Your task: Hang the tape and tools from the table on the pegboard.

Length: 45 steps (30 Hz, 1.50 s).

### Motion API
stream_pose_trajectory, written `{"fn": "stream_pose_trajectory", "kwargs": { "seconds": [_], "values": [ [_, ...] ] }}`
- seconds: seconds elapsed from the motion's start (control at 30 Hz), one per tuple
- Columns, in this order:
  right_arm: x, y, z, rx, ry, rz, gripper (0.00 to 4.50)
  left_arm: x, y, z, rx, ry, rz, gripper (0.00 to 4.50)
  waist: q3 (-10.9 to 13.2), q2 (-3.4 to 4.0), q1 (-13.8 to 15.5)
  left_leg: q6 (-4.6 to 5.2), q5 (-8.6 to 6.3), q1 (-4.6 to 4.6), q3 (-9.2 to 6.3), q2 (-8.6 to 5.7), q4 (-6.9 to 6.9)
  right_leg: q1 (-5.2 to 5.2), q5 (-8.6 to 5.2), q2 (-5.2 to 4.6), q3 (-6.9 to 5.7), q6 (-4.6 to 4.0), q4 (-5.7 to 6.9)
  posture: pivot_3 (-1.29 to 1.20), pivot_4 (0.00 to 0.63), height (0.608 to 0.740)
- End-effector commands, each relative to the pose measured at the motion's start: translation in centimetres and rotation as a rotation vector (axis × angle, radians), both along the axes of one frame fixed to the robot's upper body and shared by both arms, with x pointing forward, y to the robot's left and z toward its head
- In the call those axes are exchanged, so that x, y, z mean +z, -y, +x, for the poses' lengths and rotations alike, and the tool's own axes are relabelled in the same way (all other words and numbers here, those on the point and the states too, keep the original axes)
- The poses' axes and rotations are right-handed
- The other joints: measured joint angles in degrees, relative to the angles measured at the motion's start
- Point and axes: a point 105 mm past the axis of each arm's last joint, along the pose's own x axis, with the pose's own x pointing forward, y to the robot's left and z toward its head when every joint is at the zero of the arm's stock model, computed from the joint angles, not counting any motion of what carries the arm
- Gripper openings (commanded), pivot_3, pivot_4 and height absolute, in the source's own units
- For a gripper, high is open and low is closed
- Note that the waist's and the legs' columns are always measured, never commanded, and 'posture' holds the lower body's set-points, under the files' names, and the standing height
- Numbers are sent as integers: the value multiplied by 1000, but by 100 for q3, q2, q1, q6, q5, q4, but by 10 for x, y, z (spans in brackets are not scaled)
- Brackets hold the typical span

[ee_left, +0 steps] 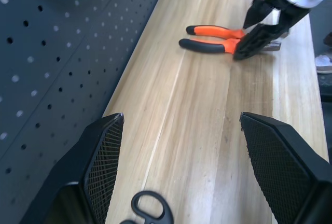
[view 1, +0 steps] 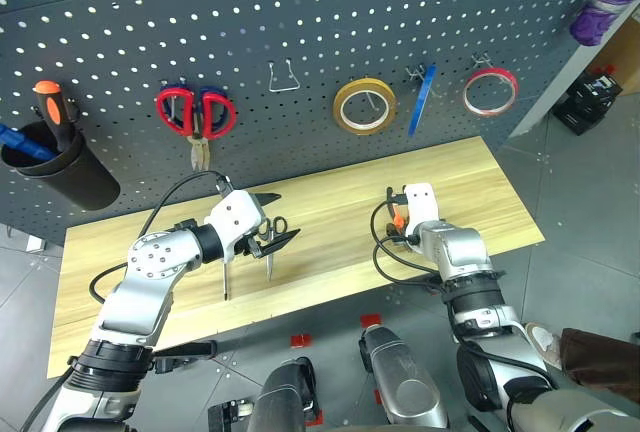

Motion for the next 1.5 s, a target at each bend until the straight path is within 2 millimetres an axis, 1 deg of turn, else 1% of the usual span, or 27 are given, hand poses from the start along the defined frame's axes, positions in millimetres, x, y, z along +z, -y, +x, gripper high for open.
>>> {"fn": "stream_pose_trajectory", "kwargs": {
  "seconds": [0.03,0.17,0.33,0.43,0.53,0.57,0.67,0.73,0.77,0.87,0.97,1.03,1.17,1.3,1.37,1.4,1.43,1.5],
  "values": [
    [5,-2,13,-2,32,25,4470,6,6,-4,-23,38,-2,3756,-3,0,-25,1,0,0,3,-1,0,0,0,0,2,0,-1,-355,235,740],
    [4,1,22,4,42,-14,4470,5,6,-4,-22,36,-3,3756,-17,-2,-47,3,-2,0,7,-1,1,0,0,0,5,0,-1,-349,234,740],
    [-2,-2,27,40,31,-52,4470,4,7,-5,-21,34,-4,3756,-37,-3,-67,4,-2,1,10,-1,1,1,0,0,8,1,-2,-349,234,740],
    [-4,-5,27,63,21,-64,3912,2,6,-6,-12,27,-9,3756,-52,-7,-95,5,-3,2,11,-1,1,2,1,0,8,1,-2,-349,234,740],
    [-4,-10,27,71,20,-57,2955,1,2,-8,12,16,-33,3756,-83,-7,-111,6,-3,3,10,0,1,3,0,0,9,1,-1,-349,234,740],
    [-2,-11,28,68,27,-49,2820,0,0,-9,24,13,-41,3756,-91,-6,-112,6,-4,3,10,0,1,3,1,0,9,1,-2,-343,229,740],
    [12,-13,32,75,90,-39,2820,0,-6,-14,55,1,-80,3756,-99,-5,-119,6,-4,3,11,0,1,3,0,0,12,1,-3,-339,229,740],
    [38,-22,33,135,241,-23,2820,3,-15,-21,100,-3,-132,3756,-99,-4,-111,6,-4,1,11,0,1,1,0,0,12,1,-2,-327,233,740],
    [49,-29,27,179,295,-12,2820,5,-20,-24,135,-1,-161,3756,-99,-4,-101,6,-4,-1,10,1,0,-1,0,0,11,1,-2,-327,233,740],
    [72,-46,-5,271,374,53,2820,8,-33,-35,220,-8,-220,3756,-100,-3,-56,11,-9,-4,11,3,-1,-7,0,0,15,1,-1,-307,243,740],
    [106,-66,-40,393,535,61,2820,11,-49,-46,340,2,-276,3756,-100,-2,34,11,-12,-3,13,10,-1,-11,0,6,18,1,-3,-286,250,740],
    [126,-79,-55,435,628,92,2820,13,-57,-49,410,15,-306,3756,-100,-2,108,13,-15,2,15,14,0,-7,-1,8,18,2,-5,-275,253,740],
    [199,-115,-76,563,973,147,2820,21,-63,-55,505,34,-345,3756,-100,-4,340,13,-15,5,18,14,3,-6,-1,9,19,3,-9,-241,262,740],
    [254,-136,-77,577,1204,197,2820,34,-60,-48,552,49,-346,3756,-98,-6,554,10,-14,5,19,14,8,-7,0,8,16,3,-8,-212,275,740],
    [284,-145,-73,563,1326,213,2820,44,-53,-44,553,60,-363,3756,-98,-7,656,8,-13,7,16,14,8,-7,0,9,12,3,-6,-187,282,740],
    [294,-148,-71,553,1366,223,2820,48,-50,-43,549,61,-371,3756,-97,-9,684,6,-12,7,14,14,8,-6,0,10,9,2,-5,-187,282,740],
    [300,-150,-69,547,1391,230,2820,51,-47,-42,547,60,-377,3756,-96,-9,705,6,-11,9,11,15,10,-4,1,10,6,2,-4,-174,285,740],
    [314,-156,-61,535,1443,235,2820,57,-36,-41,507,44,-381,3756,-97,-10,754,4,-10,8,10,15,10,-4,2,10,4,0,-5,-162,287,740]
  ]
}}
